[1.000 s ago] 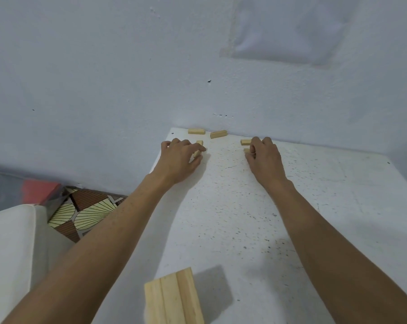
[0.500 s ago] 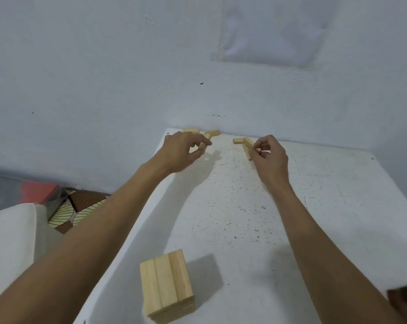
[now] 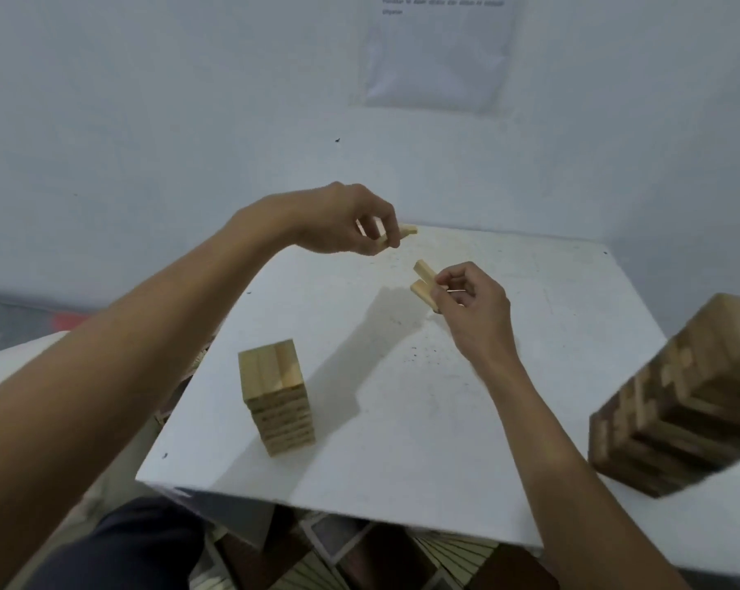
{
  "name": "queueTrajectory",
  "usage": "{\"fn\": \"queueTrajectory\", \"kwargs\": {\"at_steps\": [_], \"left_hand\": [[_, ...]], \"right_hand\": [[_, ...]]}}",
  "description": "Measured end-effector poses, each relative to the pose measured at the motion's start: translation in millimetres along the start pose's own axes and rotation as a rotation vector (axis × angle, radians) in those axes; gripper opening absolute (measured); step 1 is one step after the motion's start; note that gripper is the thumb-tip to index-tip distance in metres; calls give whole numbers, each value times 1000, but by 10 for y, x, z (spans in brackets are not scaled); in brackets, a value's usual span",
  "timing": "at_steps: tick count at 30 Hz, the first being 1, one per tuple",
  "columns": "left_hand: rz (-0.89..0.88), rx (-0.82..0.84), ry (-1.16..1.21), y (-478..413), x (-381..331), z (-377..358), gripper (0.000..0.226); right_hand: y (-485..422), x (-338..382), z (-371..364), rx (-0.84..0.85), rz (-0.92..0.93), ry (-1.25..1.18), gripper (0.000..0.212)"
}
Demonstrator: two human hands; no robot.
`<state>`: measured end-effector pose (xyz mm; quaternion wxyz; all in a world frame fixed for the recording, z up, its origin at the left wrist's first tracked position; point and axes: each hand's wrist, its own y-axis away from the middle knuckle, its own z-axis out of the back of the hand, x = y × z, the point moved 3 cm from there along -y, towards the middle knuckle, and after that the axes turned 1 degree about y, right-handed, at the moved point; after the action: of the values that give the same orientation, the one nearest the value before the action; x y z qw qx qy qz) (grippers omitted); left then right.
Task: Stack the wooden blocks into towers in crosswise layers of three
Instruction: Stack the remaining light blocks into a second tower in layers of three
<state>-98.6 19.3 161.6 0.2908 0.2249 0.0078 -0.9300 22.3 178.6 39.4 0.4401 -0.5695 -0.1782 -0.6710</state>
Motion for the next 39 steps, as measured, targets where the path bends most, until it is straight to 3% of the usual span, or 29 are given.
{"fn": "queueTrajectory", "kwargs": {"at_steps": [6,13,18,20,27,33,37,39], "left_hand": [[34,20,-97,139,-582,-265,10],[109,-58,-93,194,-773,-1047,40],[209,-107,-32,186,-580,-1642,11],[222,-131,40,201,-495,-1837,16],[177,-261,238,220,-353,-2069,17],[168,-295,254,221,-316,-2155,15],[91,-353,235,298,-315,-2186,22],[81,-346,231,330,-321,-2184,32]], "right_hand": [[429,-83,338,-1,3,26,7],[770,-278,540,131,-70,134,6],[899,-389,570,225,-50,239,8],[920,-421,567,244,-40,297,11],[934,-463,522,149,70,476,4],[1004,-544,500,47,211,556,14],[1142,-539,541,76,281,644,9],[1198,-543,580,106,263,703,19]]}}
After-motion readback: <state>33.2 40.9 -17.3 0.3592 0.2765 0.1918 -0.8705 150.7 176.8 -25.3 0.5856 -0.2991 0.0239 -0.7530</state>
